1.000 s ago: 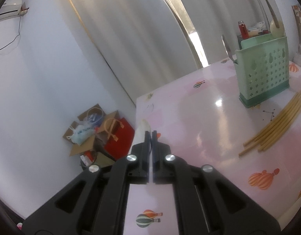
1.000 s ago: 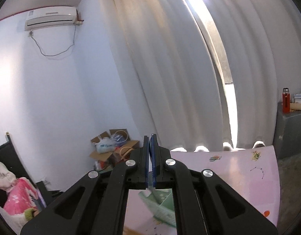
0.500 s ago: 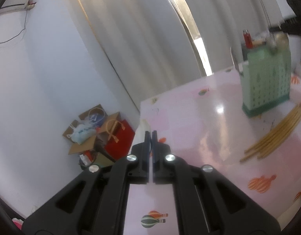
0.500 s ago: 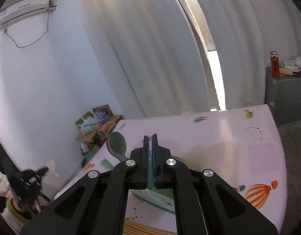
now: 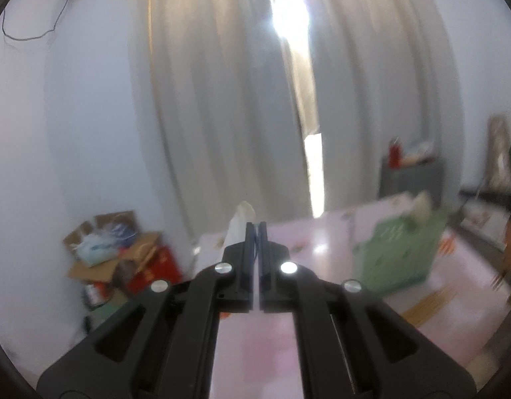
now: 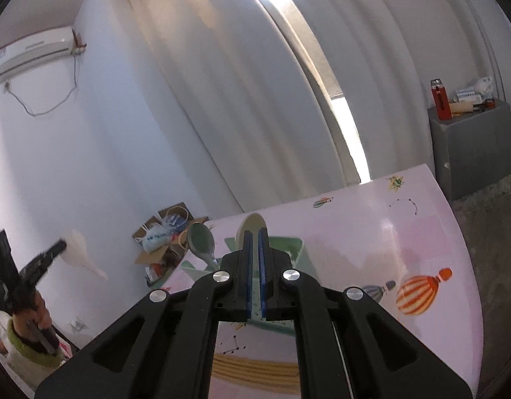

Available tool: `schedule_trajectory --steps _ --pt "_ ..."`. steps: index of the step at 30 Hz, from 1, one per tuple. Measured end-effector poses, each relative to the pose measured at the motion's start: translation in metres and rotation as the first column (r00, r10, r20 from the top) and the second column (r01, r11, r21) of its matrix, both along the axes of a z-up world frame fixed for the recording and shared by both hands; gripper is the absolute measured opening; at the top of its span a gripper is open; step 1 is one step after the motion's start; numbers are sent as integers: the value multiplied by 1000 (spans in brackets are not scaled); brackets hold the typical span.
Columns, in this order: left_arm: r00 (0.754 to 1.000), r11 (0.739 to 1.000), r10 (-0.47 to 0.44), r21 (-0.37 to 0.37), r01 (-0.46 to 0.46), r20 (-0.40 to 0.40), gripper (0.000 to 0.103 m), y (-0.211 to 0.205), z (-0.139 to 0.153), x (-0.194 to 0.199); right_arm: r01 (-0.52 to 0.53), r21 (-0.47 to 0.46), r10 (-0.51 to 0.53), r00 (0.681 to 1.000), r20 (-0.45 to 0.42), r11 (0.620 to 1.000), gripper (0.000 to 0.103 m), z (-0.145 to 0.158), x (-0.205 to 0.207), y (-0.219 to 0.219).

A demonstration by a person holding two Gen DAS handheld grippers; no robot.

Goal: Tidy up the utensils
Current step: 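Lift the white plastic spoon with the left tool and release it into the holder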

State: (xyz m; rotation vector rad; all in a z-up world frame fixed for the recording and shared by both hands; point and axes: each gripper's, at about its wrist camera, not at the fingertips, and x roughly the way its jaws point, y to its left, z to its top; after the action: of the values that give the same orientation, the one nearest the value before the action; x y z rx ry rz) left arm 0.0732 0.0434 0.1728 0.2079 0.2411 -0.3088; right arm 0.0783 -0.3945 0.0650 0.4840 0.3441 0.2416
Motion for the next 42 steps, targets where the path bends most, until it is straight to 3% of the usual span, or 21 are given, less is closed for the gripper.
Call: schedule_trajectory --steps 4,10,14,18,23,32,38,41,42 --pt "993 988 -107 -103 112 49 0 -25 28 0 0 31 0 1000 -5 1000 4 -5 -10 -5" --pt "969 943 -226 -225 244 104 0 -69 52 17 -2 68 3 1000 -14 998 4 -14 -17 -12" --pt "951 895 -301 -326 306 67 0 -96 50 41 -6 88 8 1000 -30 996 4 -22 -17 -14" --pt "935 862 -355 -390 324 -10 0 -117 35 66 -7 105 12 999 -44 994 4 -29 -17 -15" --pt "918 843 -389 -433 318 -82 0 -128 14 82 -12 123 20 998 -62 992 4 -36 -14 -19" --pt "879 772 -447 -569 283 -169 0 -119 -20 109 -17 141 31 995 -98 990 4 -46 -6 -20" --pt "876 762 -418 -618 192 -243 0 -105 -56 128 -14 148 31 993 -115 989 4 -50 -4 -21" --pt "855 737 -424 -662 134 -299 0 -96 -81 139 -16 150 35 991 -128 989 4 -53 -2 -20" --pt "844 717 -434 -688 112 -314 1 -95 -88 143 -16 151 37 990 -134 988 4 -54 -1 -19"
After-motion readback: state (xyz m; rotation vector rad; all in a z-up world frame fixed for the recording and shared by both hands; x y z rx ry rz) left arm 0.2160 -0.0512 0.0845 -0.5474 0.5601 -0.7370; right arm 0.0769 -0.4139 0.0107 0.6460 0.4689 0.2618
